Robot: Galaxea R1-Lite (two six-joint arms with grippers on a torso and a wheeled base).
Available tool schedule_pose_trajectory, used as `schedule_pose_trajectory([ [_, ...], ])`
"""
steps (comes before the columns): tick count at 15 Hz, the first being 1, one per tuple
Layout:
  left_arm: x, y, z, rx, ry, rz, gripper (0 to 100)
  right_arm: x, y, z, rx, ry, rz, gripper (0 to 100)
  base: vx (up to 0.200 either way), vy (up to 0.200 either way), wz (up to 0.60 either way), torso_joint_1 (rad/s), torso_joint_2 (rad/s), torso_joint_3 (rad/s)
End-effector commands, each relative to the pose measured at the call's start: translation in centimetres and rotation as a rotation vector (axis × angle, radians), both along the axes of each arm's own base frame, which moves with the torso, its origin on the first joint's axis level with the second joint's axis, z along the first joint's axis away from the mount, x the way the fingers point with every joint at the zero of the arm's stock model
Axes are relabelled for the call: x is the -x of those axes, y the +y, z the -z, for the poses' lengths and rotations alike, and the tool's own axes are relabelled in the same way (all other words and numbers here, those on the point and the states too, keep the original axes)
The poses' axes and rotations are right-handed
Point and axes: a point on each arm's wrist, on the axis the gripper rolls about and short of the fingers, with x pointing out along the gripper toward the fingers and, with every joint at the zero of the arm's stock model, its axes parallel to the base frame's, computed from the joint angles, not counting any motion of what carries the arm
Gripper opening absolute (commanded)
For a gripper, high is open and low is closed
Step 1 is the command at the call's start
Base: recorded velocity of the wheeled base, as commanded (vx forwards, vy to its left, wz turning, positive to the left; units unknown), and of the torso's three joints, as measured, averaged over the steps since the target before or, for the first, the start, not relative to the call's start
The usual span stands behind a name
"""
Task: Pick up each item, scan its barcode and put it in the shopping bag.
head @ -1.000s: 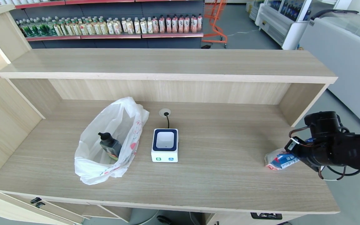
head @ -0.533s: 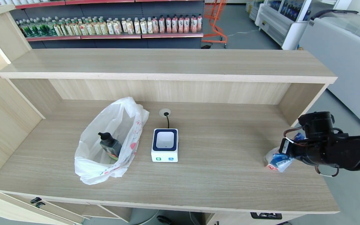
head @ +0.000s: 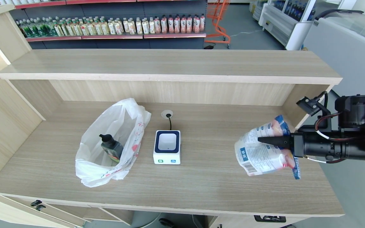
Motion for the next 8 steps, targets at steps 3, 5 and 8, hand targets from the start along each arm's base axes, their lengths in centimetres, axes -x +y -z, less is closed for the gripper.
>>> schedule_pose_trajectory([
  [3,0.0,0.0,0.0,0.001,0.002,0.000,100,2.8,2.5,-2.4,-0.066,-0.123,-0.273,0,0.000,0.000,0.00,0.000,0.00,0.000],
  [5,0.0,0.0,0.0,-0.001,0.002,0.000,100,3.5,3.6,-3.1,-0.098,-0.088,-0.312,0,0.000,0.000,0.00,0.000,0.00,0.000],
  [8,0.0,0.0,0.0,0.001,0.002,0.000,100,3.9,4.8,-4.0,-0.151,-0.021,-0.351,0,0.000,0.000,0.00,0.000,0.00,0.000],
])
